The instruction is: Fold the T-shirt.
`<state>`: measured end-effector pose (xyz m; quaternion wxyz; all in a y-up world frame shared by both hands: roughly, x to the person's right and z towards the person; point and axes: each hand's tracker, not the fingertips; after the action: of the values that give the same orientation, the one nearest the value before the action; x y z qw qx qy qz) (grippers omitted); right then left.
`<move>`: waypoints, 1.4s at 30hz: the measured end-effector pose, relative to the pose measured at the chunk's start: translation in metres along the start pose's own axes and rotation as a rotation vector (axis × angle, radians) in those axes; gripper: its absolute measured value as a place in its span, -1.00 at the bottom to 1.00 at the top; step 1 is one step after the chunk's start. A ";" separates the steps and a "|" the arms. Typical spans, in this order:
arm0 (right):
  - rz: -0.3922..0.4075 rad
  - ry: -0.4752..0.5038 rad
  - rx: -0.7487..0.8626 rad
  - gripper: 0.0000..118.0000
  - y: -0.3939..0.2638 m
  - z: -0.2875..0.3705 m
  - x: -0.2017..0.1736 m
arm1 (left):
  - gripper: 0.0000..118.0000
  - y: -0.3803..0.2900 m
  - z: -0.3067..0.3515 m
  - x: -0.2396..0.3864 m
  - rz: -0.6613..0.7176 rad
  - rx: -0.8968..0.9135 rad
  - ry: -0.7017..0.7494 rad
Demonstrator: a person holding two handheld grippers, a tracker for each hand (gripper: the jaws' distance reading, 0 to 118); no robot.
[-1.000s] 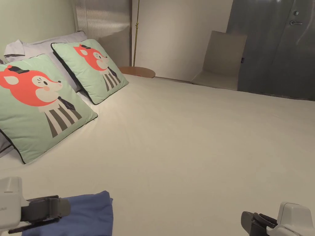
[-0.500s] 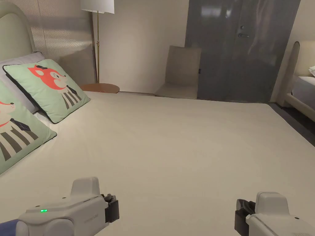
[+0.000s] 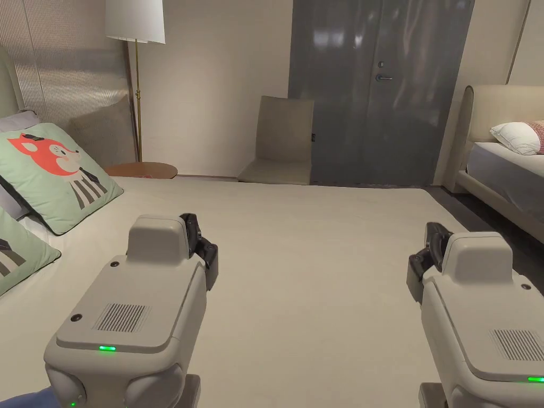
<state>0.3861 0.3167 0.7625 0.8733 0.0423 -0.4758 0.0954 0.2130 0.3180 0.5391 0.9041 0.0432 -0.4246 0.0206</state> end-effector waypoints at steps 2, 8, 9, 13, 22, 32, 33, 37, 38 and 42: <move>0.005 -0.002 0.014 -1.00 0.001 0.000 -0.001 | -1.00 0.000 0.000 0.003 -0.009 0.010 0.003; 0.008 -0.005 0.012 -1.00 -0.002 0.001 -0.002 | -1.00 -0.003 0.001 0.005 -0.026 0.019 0.014; 0.003 -0.005 0.010 -1.00 -0.002 0.001 -0.002 | -1.00 -0.003 0.001 0.007 -0.031 0.020 0.017; 0.007 -0.006 0.005 -1.00 -0.003 0.001 -0.003 | -1.00 -0.004 0.001 0.008 -0.032 0.019 0.020; 0.002 -0.004 -0.013 -0.96 -0.007 0.000 -0.003 | -0.30 -0.008 0.002 0.003 -0.012 0.012 0.041; -0.027 0.005 -0.021 1.00 -0.007 -0.004 0.003 | 0.88 -0.009 0.005 0.003 -0.017 0.034 0.048; -0.027 0.007 -0.021 1.00 -0.006 -0.004 0.004 | 0.88 -0.009 0.005 0.003 -0.013 0.035 0.048; -0.030 0.013 -0.015 1.00 -0.005 -0.001 0.003 | 0.88 -0.007 0.005 0.001 0.002 0.029 0.041; -0.028 0.013 -0.012 1.00 -0.005 0.000 0.002 | 0.88 -0.007 0.005 0.001 -0.001 0.023 0.037; -0.021 0.020 -0.010 1.00 -0.004 0.001 0.002 | 0.88 -0.009 0.006 0.003 -0.006 0.035 0.039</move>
<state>0.3872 0.3131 0.7644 0.8793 0.0419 -0.4669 0.0842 0.2106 0.3084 0.5449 0.9113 0.0598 -0.4065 0.0262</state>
